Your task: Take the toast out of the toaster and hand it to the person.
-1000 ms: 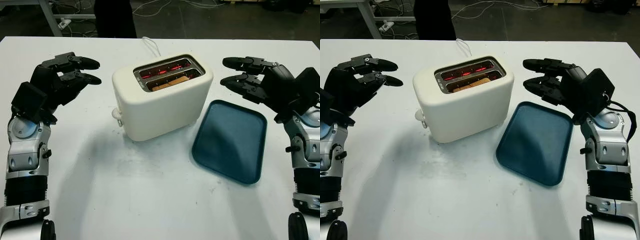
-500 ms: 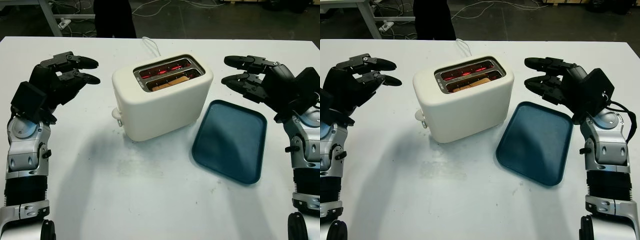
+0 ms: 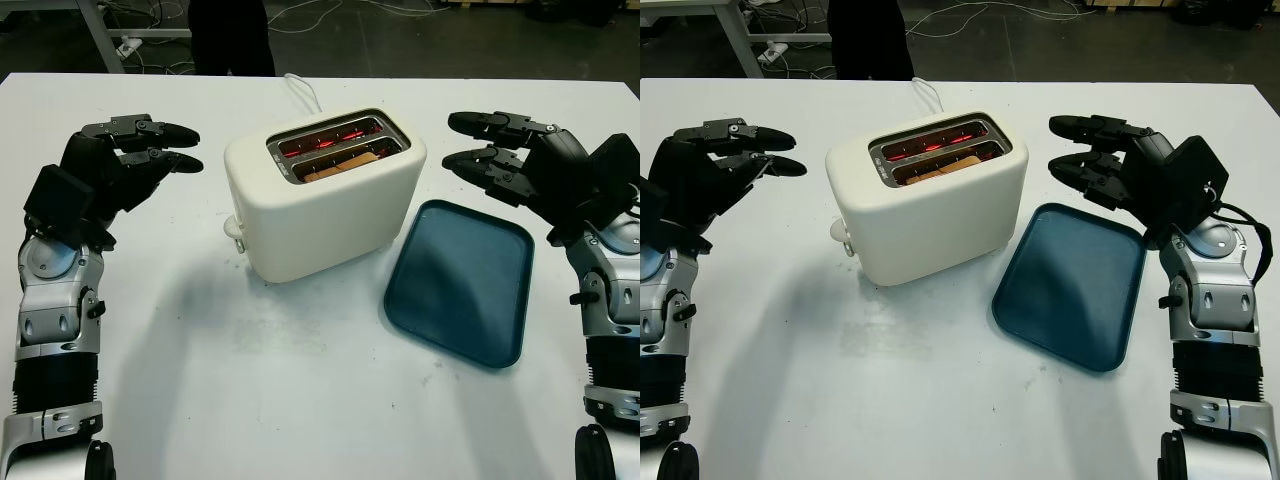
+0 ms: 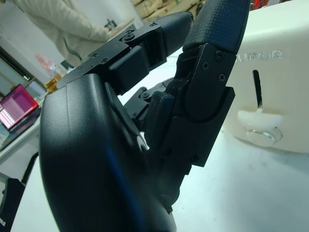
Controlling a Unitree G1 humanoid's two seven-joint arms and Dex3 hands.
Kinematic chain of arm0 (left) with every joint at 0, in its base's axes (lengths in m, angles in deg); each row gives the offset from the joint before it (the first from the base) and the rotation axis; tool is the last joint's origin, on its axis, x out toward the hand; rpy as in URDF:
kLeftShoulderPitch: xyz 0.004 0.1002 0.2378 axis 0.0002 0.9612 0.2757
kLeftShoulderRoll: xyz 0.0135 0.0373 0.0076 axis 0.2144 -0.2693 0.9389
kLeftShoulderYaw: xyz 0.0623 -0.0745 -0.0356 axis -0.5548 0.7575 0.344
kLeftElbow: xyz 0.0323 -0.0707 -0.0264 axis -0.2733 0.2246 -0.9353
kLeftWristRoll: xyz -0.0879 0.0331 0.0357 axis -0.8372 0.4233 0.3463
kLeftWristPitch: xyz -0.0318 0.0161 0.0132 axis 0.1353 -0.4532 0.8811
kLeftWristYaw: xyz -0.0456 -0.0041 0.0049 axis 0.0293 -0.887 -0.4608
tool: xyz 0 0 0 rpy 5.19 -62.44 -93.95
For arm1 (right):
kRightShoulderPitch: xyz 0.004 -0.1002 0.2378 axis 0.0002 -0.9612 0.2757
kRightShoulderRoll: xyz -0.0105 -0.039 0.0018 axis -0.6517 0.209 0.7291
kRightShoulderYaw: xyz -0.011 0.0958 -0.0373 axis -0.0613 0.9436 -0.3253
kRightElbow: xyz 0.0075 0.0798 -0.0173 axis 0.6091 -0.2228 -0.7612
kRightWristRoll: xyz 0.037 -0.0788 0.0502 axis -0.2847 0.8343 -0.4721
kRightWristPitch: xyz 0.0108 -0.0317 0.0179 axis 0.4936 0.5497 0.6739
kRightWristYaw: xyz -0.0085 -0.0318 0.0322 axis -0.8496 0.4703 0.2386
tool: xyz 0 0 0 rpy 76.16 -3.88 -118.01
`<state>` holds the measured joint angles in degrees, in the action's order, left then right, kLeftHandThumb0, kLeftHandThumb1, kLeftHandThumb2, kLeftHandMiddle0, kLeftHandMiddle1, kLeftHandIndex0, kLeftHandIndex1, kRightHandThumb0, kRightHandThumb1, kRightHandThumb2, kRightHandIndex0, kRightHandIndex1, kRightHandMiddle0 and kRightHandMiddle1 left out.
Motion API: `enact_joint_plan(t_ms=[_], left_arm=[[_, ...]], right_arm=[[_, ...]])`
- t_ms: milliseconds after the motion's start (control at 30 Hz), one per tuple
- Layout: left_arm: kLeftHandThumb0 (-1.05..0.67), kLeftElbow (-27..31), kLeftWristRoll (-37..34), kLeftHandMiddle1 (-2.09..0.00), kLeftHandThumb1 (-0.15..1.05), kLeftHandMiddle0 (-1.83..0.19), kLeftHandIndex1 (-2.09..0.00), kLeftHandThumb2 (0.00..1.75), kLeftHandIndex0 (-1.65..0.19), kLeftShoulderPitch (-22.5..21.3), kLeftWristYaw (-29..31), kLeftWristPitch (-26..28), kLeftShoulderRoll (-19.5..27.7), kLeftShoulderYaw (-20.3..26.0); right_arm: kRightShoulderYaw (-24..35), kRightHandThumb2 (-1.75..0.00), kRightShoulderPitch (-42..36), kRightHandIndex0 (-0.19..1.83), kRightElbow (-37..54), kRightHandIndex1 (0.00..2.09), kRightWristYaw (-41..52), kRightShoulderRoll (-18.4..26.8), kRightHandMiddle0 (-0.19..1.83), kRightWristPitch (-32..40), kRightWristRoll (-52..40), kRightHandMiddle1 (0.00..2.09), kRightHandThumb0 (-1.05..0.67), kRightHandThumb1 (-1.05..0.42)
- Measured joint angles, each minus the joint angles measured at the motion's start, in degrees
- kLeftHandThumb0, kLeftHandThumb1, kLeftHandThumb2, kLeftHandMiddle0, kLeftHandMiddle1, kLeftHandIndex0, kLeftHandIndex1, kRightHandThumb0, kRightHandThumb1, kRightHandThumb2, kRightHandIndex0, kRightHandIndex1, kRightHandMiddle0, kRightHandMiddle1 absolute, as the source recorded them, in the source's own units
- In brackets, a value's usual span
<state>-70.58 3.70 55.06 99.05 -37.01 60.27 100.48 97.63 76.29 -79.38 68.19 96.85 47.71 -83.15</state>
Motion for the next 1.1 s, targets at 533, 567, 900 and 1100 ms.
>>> enact_joint_plan(t_ms=[533,567,900,1100], left_arm=[[-1.05,1.24,0.92,-0.53,0.89,-1.08,-0.24,0.0,-1.13,0.4,-2.17,0.62,0.01,-0.15],[-1.05,1.24,0.98,-0.53,0.89,-1.08,-0.24,0.0,-1.12,0.42,-2.17,0.62,0.01,-0.16],[-1.05,1.09,0.98,-0.52,0.89,-1.04,-0.24,0.0,-1.07,0.46,-1.92,0.6,0.01,-0.16],[-1.05,0.46,0.98,-0.54,0.89,-1.0,-0.27,0.0,-1.03,0.46,-1.85,0.27,0.0,-0.16]], right_arm=[[0.11,-0.07,-0.1,0.4,-0.57,0.77,0.12,0.06,0.66,-2.55,0.27,0.01,-0.14,-0.92],[0.11,-0.07,-0.1,0.4,-0.57,0.77,0.12,0.06,0.66,-2.55,0.27,0.01,-0.14,-0.92],[0.14,-0.06,-0.09,0.41,-1.79,0.78,0.67,0.07,0.67,-4.04,0.31,0.01,-0.14,-0.92],[0.15,-0.06,-0.08,0.41,-2.72,0.78,1.16,0.07,0.68,-5.42,0.33,0.02,-0.13,-0.92]])
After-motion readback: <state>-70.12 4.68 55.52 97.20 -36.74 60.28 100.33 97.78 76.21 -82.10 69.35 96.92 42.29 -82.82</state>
